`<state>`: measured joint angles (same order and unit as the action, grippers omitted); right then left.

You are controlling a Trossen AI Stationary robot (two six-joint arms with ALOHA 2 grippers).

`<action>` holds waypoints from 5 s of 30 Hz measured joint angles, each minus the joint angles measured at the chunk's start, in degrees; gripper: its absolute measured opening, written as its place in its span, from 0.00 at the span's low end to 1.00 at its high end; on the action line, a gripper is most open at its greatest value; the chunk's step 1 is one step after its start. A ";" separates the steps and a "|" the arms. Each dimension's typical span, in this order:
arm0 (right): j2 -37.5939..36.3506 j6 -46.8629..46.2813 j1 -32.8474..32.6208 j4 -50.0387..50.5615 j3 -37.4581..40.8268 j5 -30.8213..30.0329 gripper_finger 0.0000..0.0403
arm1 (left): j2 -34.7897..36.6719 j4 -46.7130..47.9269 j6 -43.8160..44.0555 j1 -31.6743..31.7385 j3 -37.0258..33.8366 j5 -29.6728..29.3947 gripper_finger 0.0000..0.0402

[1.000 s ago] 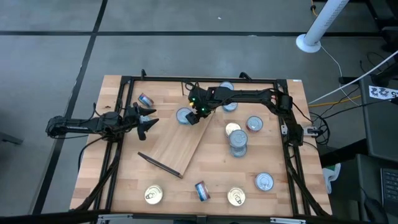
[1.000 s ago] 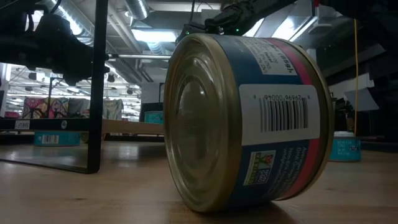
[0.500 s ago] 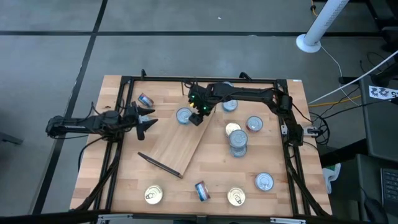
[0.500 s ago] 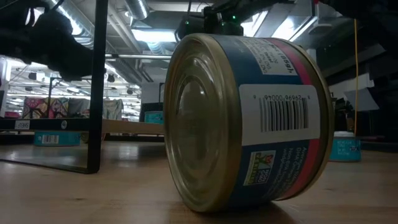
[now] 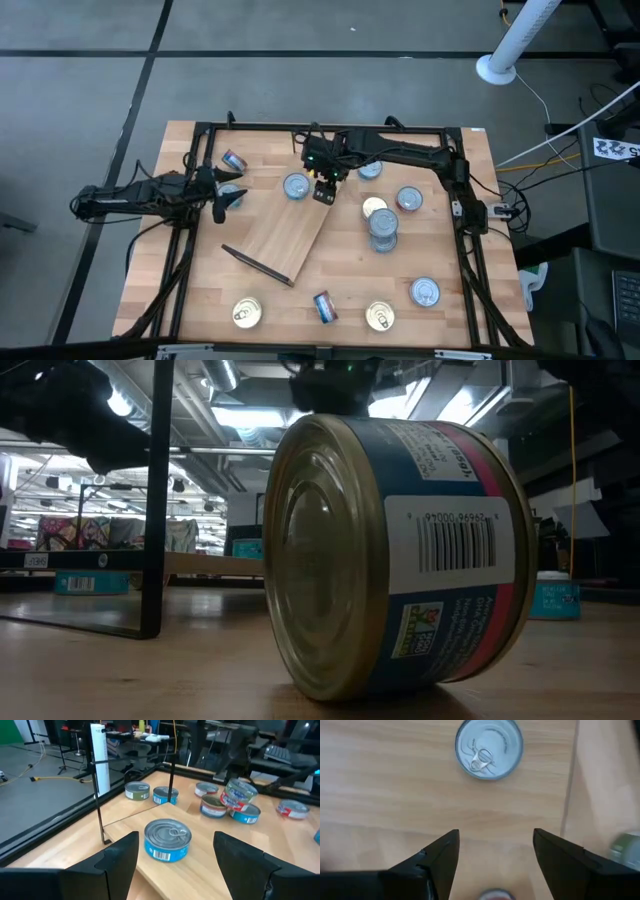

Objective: Stack canned seafood by type on shelf
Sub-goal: Stack the light blue tuna can on top of the light blue tuna can on the shelf

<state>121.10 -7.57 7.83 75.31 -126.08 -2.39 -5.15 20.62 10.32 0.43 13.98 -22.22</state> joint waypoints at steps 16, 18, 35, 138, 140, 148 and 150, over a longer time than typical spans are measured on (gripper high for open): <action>-5.25 0.67 -8.63 14.74 -8.01 -13.09 0.63 | -1.47 -0.25 -0.29 0.00 6.11 -0.02 0.63; -7.34 0.52 -9.84 14.73 -7.68 -13.10 0.63 | -2.89 -0.02 -1.23 -0.01 7.92 -0.02 0.63; -16.65 -3.53 -23.43 14.71 -7.26 -18.02 0.63 | -24.84 0.25 -4.08 -0.06 19.72 2.81 0.63; -56.33 -11.46 -26.18 -51.30 85.80 -17.43 0.63 | -78.18 38.71 8.88 14.72 28.09 10.92 0.54; -56.33 -11.46 -26.18 -51.30 85.80 -17.43 0.63 | -78.16 39.11 9.21 14.71 27.58 10.65 0.54; -56.30 -11.46 -26.18 -51.35 85.78 -17.43 0.63 | -78.18 39.13 9.33 14.75 27.54 10.60 0.44; -56.30 -11.46 -26.18 -51.35 85.78 -17.43 0.63 | -78.16 39.13 9.54 14.73 27.54 10.69 0.39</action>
<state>64.79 -19.03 -18.35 23.97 -40.29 -19.81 -83.31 59.75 19.86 15.16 41.52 -11.53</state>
